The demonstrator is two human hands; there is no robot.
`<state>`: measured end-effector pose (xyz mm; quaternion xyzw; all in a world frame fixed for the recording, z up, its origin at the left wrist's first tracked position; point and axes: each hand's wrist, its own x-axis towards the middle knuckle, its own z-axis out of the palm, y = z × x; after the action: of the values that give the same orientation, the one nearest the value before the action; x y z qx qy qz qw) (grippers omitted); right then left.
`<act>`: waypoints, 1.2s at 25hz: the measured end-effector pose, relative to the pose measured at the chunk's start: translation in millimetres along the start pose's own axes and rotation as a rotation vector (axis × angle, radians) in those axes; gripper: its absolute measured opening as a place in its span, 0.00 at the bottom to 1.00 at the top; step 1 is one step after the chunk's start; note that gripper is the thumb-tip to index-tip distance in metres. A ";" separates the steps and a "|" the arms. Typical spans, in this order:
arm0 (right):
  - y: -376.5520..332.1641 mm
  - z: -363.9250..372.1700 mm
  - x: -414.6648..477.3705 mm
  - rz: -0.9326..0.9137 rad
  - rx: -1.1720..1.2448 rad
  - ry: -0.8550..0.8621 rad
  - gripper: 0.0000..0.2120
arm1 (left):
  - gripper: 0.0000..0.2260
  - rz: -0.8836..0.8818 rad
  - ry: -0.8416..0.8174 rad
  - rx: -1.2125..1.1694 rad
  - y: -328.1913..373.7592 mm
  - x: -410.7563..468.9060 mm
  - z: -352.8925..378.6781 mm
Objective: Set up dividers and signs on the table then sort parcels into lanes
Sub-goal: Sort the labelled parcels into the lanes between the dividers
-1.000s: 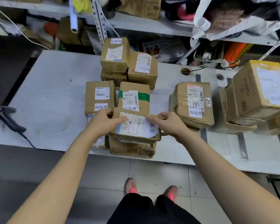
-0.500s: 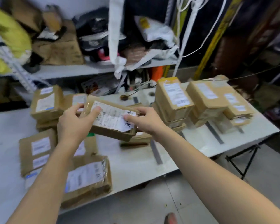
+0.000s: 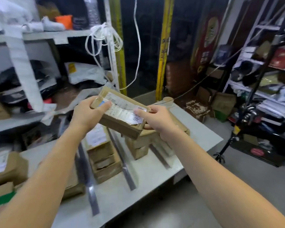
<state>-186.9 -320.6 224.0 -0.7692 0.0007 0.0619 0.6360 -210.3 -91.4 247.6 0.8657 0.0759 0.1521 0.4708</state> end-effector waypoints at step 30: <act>154.0 -233.6 239.0 0.142 -0.508 -0.168 0.30 | 0.28 -0.066 -0.249 0.110 -9.0 194.5 358.6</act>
<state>60.0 -560.0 93.3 -0.8943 -0.0138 0.1680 0.4145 93.1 -317.0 94.3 0.8993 0.0535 0.0237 0.4334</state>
